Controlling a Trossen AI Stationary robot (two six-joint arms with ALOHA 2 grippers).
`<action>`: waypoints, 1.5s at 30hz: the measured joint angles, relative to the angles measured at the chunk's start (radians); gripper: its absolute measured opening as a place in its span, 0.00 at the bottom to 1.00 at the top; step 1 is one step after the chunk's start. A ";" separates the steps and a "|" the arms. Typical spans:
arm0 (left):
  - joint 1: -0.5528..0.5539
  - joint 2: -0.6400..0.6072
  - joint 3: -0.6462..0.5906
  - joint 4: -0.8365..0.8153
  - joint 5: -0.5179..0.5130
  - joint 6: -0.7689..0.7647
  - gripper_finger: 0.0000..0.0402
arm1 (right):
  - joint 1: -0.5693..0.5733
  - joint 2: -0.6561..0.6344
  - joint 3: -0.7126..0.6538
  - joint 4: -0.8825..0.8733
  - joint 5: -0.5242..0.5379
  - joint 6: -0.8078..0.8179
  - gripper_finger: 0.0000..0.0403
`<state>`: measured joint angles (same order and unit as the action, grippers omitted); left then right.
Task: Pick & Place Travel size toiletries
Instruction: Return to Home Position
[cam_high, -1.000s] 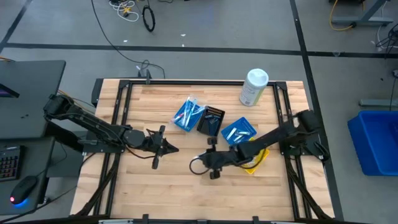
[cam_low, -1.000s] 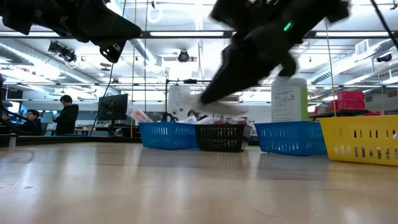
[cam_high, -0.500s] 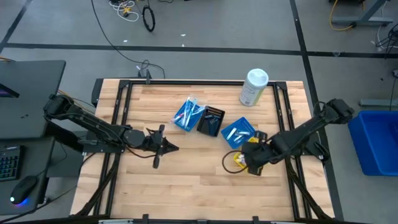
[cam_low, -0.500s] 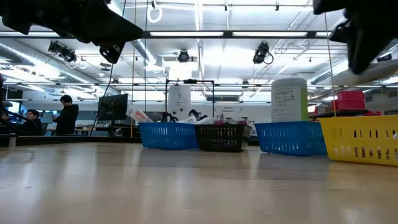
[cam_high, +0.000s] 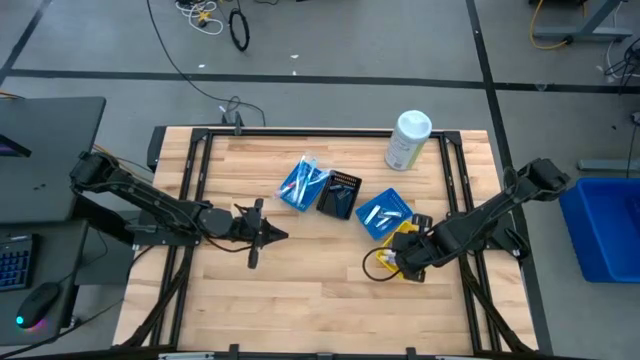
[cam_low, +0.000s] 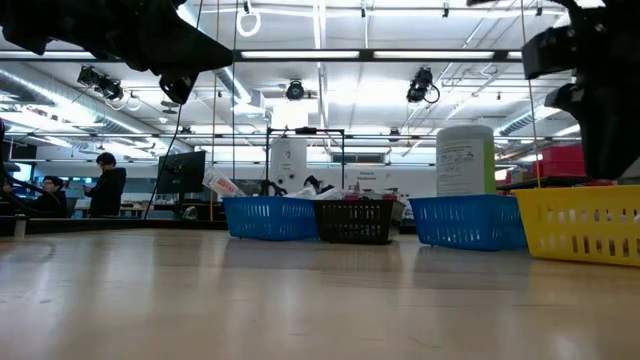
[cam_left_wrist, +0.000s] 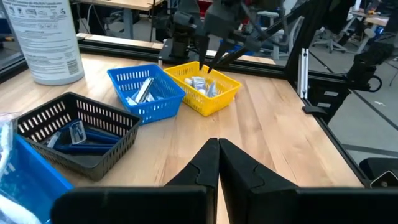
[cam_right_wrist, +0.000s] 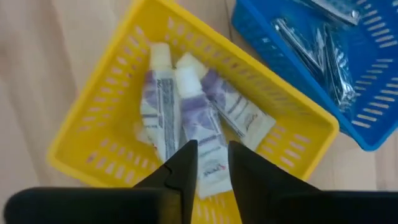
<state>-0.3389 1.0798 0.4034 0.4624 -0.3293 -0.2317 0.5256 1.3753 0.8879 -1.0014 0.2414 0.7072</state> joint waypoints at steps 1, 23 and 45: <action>0.000 0.000 0.000 0.000 0.000 0.000 0.04 | -0.002 0.000 -0.007 -0.001 0.000 -0.004 0.24; 0.000 -0.347 0.044 -0.154 -0.021 0.139 0.03 | -0.071 -0.270 0.243 0.089 0.117 -0.536 0.25; 0.000 -0.825 0.034 -0.658 -0.069 0.284 0.03 | -0.207 -1.153 -0.456 0.806 -0.070 -0.820 0.16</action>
<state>-0.3386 0.2550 0.4374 -0.1957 -0.3982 0.0523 0.3189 0.2227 0.4317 -0.1950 0.1715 -0.1131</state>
